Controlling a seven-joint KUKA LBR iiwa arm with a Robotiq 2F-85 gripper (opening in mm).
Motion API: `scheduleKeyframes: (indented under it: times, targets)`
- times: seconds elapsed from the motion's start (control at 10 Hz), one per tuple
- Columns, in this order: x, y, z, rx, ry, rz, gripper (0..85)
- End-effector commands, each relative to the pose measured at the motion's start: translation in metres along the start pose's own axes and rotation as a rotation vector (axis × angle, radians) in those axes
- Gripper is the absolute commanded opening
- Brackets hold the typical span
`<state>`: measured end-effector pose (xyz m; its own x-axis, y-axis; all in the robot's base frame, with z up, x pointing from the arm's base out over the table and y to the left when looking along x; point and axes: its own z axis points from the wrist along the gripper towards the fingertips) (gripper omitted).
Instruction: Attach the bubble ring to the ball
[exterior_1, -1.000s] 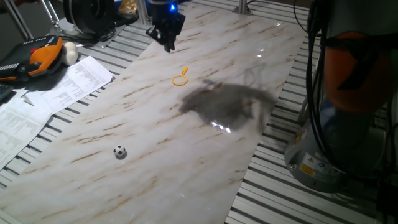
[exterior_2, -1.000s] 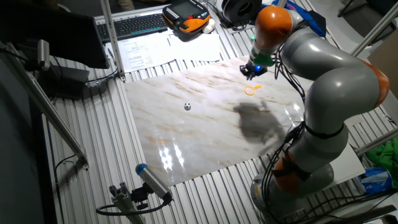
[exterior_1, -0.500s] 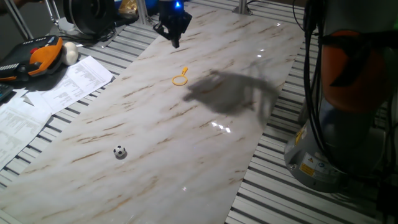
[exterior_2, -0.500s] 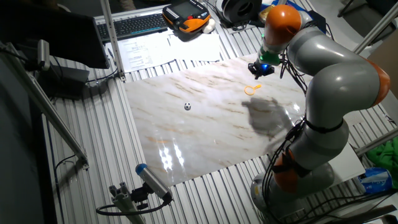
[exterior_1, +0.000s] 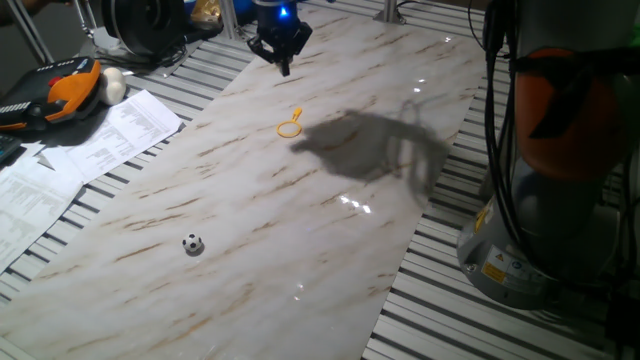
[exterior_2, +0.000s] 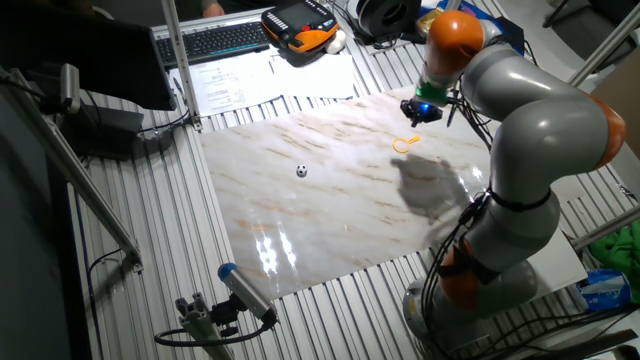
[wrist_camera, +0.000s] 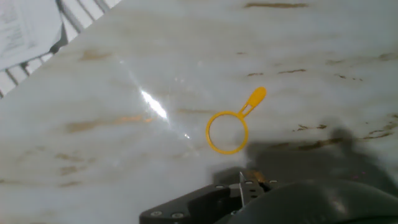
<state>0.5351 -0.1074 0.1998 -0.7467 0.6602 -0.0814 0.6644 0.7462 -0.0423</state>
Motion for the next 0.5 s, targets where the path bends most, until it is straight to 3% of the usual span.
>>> scheduleKeyframes:
  times: [0.0,0.1,0.2,0.3,0.4]
  targets:
    - [-0.0002,0.0003,0.0005,0.008,-0.016,0.019,0.0]
    - [-0.0002,-0.0005,-0.0003,0.011,-0.027,0.012,0.0]
    - [0.0010,-0.0010,-0.0020,-0.015,-0.014,0.009,0.0]
    - [0.0010,-0.0010,-0.0020,-0.039,0.012,0.027,0.0]
    - [0.0010,-0.0010,-0.0020,-0.035,0.037,0.052,0.0]
